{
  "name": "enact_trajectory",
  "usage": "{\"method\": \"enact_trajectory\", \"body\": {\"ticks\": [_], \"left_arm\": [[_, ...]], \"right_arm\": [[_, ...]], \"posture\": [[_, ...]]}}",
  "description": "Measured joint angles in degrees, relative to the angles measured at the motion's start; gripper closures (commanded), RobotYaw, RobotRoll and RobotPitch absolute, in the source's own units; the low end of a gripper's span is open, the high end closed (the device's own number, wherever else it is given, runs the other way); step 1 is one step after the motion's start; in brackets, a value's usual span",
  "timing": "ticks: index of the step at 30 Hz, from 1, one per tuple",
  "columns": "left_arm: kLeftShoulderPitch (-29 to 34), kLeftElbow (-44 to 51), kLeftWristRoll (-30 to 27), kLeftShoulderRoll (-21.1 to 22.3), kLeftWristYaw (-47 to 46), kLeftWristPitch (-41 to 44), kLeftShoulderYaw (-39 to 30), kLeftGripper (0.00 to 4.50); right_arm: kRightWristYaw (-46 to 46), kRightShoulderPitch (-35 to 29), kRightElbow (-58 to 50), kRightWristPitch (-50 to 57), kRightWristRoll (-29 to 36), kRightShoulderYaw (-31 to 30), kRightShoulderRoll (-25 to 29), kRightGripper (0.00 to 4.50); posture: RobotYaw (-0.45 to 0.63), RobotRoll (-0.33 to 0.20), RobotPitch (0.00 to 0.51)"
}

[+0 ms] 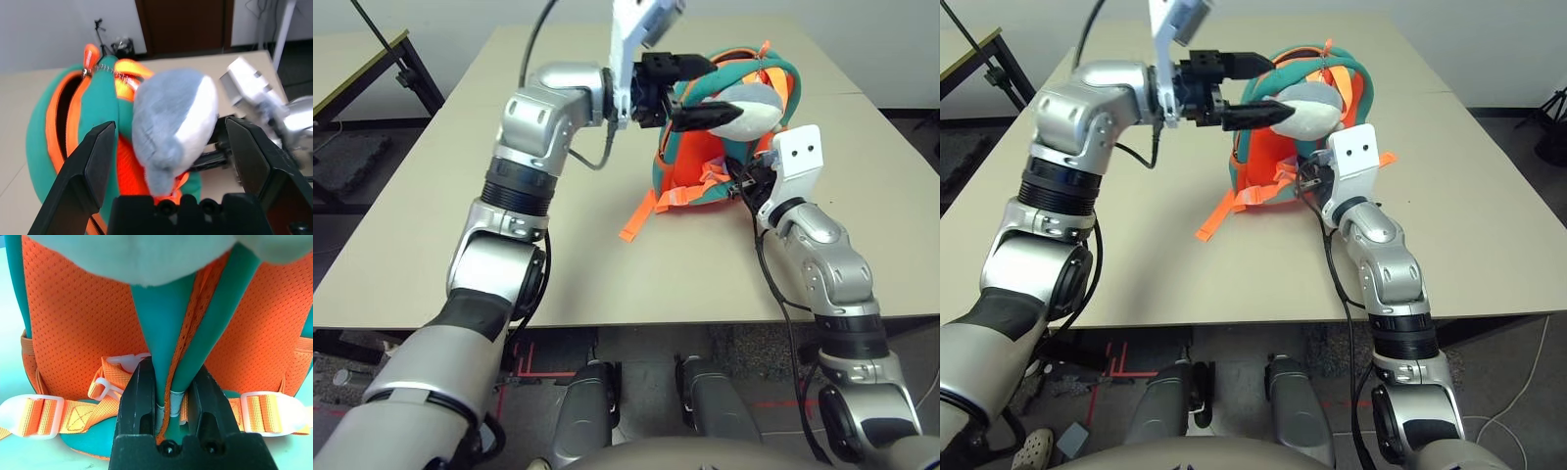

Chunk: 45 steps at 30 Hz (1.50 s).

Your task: Put the pencil case into the backpack and zip it.

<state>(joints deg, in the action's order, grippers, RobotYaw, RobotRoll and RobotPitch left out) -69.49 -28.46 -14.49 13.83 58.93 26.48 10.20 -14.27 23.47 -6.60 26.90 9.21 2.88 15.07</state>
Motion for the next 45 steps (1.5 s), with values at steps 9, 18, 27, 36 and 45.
{"method": "enact_trajectory", "body": {"ticks": [9,18,27,36,45], "left_arm": [[-3.52,-10.76,4.13,-4.12,-1.27,-8.76,0.29,0.0],[-5.19,-16.39,5.74,-6.57,-2.23,-12.55,-0.32,1.37],[-5.03,-15.13,5.39,-5.52,-0.96,-10.0,-1.12,4.36],[-3.5,-4.72,2.46,3.75,0.44,-2.0,-4.95,4.36],[3.66,0.66,2.06,13.52,1.17,3.08,-5.88,4.36]], "right_arm": [[0.53,-0.24,-0.06,0.0,-0.41,0.06,-0.07,3.84],[0.81,-0.36,-0.06,0.01,-0.41,0.04,-0.21,3.84],[0.65,-0.39,-0.16,0.01,-0.39,0.01,-0.21,3.84],[0.24,-0.3,-0.2,-0.19,-0.4,-0.15,-0.29,3.84],[0.03,-0.14,0.16,-0.33,-0.41,-0.5,-0.48,3.84]], "posture": [[-0.22,0.0,0.077],[-0.22,0.0,0.08],[-0.21,0.0,0.083],[-0.19,0.0,0.086],[-0.17,0.0,0.088]]}}
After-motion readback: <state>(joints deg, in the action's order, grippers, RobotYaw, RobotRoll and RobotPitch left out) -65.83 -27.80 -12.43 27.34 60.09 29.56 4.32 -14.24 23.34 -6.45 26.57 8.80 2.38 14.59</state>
